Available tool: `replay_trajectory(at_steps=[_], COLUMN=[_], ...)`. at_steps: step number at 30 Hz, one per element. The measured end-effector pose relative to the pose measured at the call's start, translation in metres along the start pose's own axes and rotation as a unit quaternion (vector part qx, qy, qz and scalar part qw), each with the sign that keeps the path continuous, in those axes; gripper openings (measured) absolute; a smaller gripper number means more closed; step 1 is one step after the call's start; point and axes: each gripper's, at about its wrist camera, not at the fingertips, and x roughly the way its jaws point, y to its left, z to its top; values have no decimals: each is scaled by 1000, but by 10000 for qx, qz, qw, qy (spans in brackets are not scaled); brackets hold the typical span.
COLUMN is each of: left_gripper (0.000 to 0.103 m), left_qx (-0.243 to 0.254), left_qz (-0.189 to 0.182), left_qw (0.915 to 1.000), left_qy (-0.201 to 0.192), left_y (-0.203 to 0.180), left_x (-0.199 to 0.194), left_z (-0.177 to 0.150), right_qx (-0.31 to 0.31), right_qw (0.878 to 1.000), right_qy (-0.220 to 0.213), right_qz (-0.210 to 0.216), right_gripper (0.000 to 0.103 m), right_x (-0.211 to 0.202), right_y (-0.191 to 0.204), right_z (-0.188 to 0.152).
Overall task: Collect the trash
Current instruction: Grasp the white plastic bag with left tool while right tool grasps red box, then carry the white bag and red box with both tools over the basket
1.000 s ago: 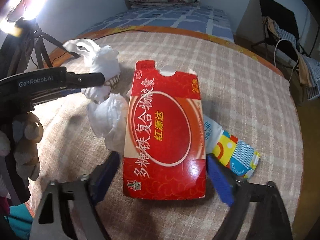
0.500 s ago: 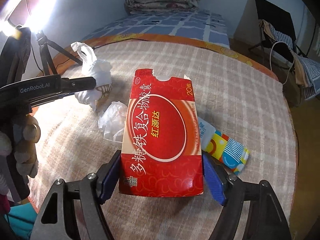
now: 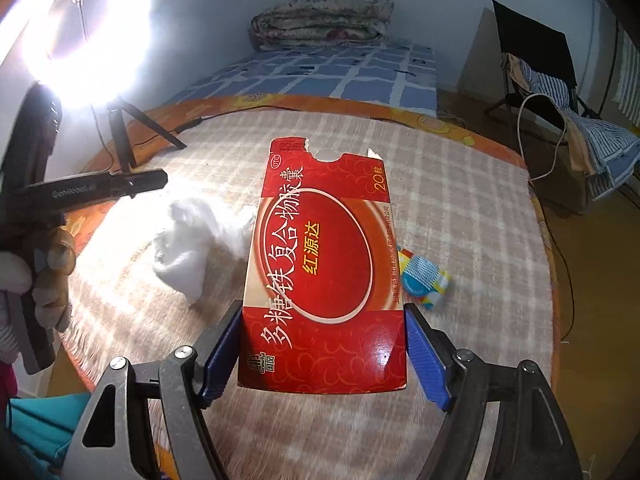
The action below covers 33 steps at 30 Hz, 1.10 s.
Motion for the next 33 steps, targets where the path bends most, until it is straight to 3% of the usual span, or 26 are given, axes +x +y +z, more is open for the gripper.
replay_trajectory(at_steps=[4,5,6,8,9,12,16,19,24,33], left_gripper=[5,18,44,71,73,73,70,47,35,34], left_qx=[18,-4,-17,48,94,171,73,112,31,269], left_qz=[158,224,240,188,210,179,260,337,262,277], left_qw=[9999,9997,9996,9998,9997,9990,9979,9972,9980,9991], left_qy=[8,71,145,-10,-64,385,595,653,581,187], left_y=[-1,-3,-5,-11,-13,-20,-18,-17,-12,-15], left_x=[-1,0,2,2,4,27,47,52,47,-6], left_z=[-11,-11,-11,-11,-12,-17,-26,-30,-31,-34], right_qx=[-73,-87,-104,-86,-63,-24,31,66,72,56], right_qw=[10000,9999,9999,9999,9999,9998,9997,9997,9997,9992], right_qy=[-38,-50,-63,-94,-107,-156,-186,-153,-147,-339], right_qz=[23,25,25,53,70,102,133,170,153,208], right_gripper=[78,78,78,78,78,78,78,78,78,78], right_x=[-12,-14,-18,-24,-27,-35,-41,-41,-43,-77], right_y=[0,-1,-1,-3,-4,-7,-13,-15,-15,-9], right_z=[-8,-10,-11,-13,-14,-16,-18,-21,-24,-38])
